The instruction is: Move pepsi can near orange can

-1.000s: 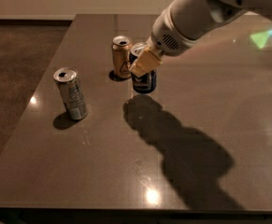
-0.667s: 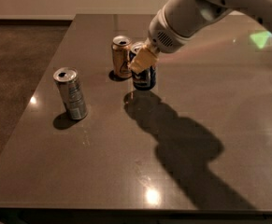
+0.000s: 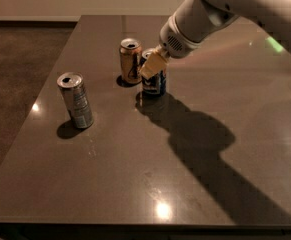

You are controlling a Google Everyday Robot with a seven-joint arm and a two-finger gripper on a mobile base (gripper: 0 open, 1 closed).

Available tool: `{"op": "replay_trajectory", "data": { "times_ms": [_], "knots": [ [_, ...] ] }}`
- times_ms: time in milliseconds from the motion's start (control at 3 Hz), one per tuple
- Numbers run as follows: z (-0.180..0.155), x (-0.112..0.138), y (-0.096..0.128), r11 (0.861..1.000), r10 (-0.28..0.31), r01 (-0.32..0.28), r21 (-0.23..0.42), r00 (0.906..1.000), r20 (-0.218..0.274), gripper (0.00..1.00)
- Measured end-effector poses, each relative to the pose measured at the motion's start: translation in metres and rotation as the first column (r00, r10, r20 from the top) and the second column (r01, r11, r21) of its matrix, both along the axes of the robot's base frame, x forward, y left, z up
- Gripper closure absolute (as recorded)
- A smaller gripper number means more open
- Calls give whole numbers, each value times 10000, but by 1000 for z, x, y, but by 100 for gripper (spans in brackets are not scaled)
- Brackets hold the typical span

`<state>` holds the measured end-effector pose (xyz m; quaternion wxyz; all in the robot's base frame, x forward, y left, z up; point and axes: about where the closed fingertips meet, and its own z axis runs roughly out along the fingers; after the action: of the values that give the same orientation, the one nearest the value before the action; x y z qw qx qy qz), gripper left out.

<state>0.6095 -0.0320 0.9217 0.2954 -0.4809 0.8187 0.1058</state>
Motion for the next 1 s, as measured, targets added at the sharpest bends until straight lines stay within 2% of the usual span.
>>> {"op": "replay_trajectory", "data": {
  "times_ms": [667, 1000],
  "knots": [
    [-5, 11, 6, 9953, 71, -43, 971, 9996, -280, 38],
    [-5, 10, 8, 9953, 102, -74, 961, 9995, -289, 14]
  ]
}}
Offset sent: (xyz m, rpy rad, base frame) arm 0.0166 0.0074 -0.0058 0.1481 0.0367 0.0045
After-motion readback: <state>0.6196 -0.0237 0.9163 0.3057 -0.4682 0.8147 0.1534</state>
